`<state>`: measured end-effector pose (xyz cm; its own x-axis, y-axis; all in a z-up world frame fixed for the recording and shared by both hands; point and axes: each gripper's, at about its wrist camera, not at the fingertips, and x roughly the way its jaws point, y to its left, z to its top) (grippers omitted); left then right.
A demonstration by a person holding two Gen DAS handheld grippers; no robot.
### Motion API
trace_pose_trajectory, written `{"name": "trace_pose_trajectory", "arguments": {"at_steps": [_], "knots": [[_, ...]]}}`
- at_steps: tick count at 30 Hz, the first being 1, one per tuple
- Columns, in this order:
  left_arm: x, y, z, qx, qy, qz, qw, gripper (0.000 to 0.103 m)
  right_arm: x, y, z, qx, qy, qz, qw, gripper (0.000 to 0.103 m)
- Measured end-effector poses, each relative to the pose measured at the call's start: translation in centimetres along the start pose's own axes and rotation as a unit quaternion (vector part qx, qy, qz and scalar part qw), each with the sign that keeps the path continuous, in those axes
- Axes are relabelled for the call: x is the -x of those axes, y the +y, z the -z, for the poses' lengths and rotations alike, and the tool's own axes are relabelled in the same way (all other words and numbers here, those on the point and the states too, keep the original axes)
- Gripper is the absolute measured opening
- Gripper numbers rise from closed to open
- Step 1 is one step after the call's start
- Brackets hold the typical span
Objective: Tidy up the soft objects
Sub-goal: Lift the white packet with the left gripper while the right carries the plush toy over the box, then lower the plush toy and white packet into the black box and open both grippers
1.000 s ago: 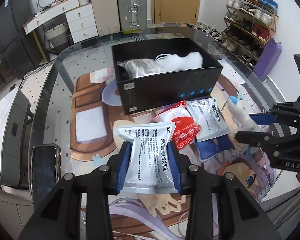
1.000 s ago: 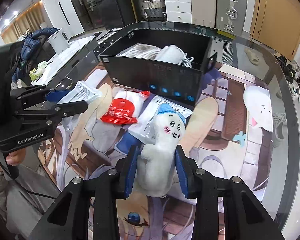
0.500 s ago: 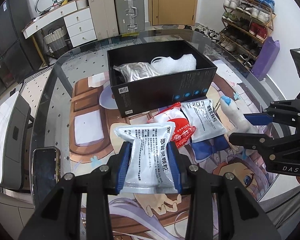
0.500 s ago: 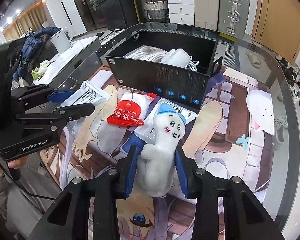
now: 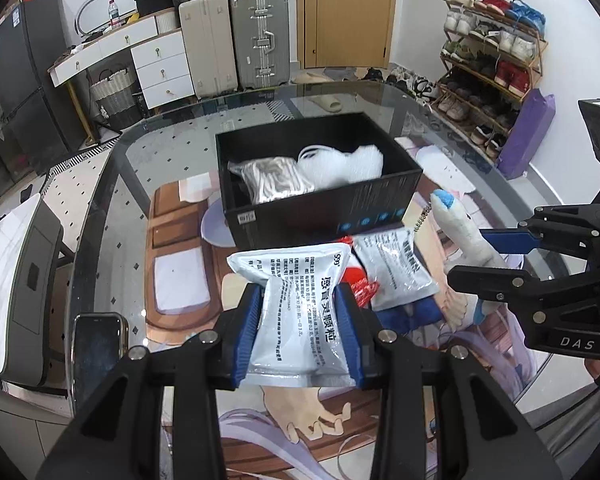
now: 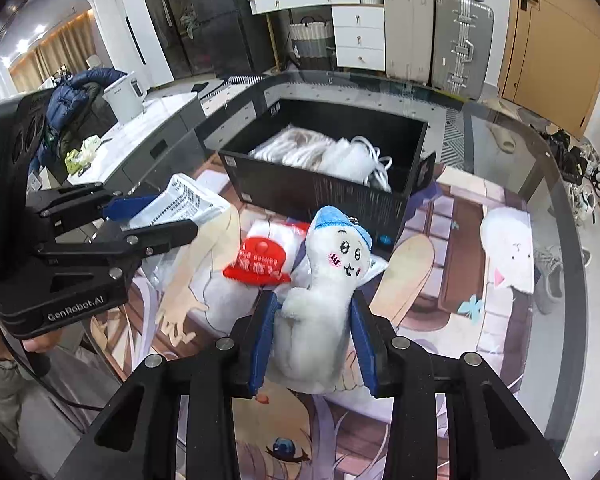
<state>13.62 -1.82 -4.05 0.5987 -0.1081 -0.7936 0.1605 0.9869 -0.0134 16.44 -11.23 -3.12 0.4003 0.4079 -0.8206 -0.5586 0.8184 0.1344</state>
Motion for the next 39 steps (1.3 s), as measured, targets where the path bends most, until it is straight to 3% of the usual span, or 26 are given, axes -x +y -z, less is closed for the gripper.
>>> {"name": "trace_pose_trajectory", "arguments": {"at_steps": [16,31,39], "knots": [[0.5,0.2,-3.7,0.023,-0.060,0.006,0.9979,0.037,2.5,0.8,-4.8,0.017,-0.079,0.041,0.996,0.037],[-3.1,2.7,-6.7,0.096,-0.102,-0.030,0.9897,0.037,-1.0,-1.7,-8.4,-0.018,-0.123,0.071,0.990,0.037],[-5.5,2.7,-7.3,0.097,-0.089,-0.039,0.9906,0.037,-2.7,-3.0,-9.6,-0.043,-0.129,0.076,0.988,0.037]]}}
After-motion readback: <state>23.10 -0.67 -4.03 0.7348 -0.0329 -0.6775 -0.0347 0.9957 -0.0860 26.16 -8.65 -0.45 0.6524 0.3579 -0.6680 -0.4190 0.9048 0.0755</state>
